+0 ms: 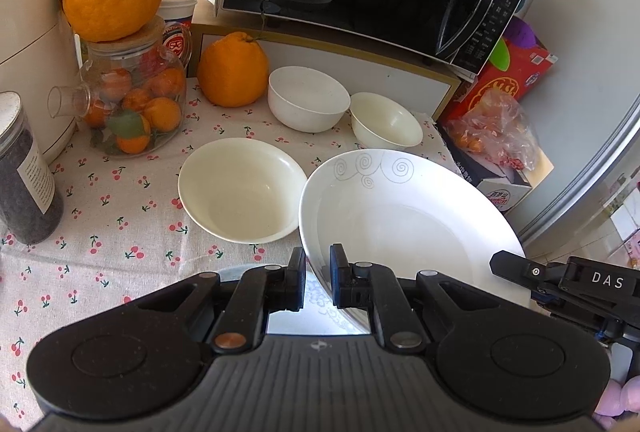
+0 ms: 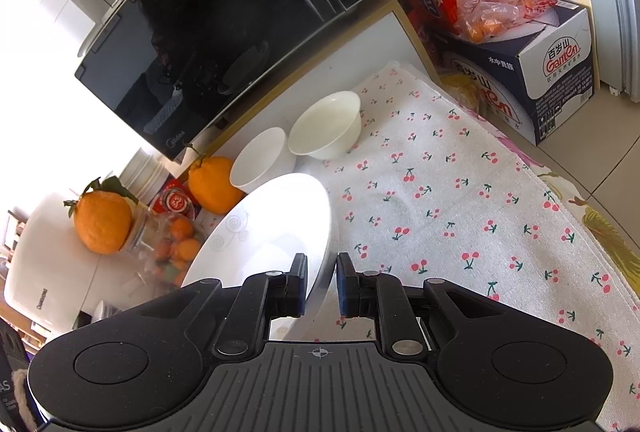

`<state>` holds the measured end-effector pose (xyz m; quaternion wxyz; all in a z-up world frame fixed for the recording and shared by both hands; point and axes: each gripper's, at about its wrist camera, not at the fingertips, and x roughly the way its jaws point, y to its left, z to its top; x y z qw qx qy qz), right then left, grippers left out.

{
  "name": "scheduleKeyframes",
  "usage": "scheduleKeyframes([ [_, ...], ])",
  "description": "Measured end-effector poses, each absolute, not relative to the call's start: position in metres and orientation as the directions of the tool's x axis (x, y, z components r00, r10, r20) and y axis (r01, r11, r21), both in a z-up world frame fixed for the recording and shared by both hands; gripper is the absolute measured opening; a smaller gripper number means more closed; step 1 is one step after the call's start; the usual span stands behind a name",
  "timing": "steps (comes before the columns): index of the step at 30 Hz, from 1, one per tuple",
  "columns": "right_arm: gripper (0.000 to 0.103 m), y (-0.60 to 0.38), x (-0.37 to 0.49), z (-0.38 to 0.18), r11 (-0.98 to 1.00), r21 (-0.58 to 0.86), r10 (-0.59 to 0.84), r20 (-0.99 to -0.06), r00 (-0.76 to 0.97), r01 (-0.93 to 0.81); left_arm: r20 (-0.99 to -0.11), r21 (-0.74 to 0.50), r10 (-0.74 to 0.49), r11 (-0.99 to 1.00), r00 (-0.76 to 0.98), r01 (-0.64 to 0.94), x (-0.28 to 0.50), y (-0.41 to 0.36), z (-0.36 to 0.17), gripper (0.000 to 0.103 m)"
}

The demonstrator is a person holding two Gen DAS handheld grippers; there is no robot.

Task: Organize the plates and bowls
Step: 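Carry the white plate with both tools and lower it onto the blue plate stack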

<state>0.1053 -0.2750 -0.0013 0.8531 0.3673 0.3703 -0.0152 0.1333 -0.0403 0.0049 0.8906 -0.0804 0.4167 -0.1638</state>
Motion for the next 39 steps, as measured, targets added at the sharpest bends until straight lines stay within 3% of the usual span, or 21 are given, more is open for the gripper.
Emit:
scheduleKeyframes([
  [39,0.016,-0.181,0.085,-0.006,0.841,0.488,0.311,-0.788,0.531,0.232,-0.807,-0.168,-0.241,0.969,0.539,0.181,0.087,0.027,-0.003,0.011],
])
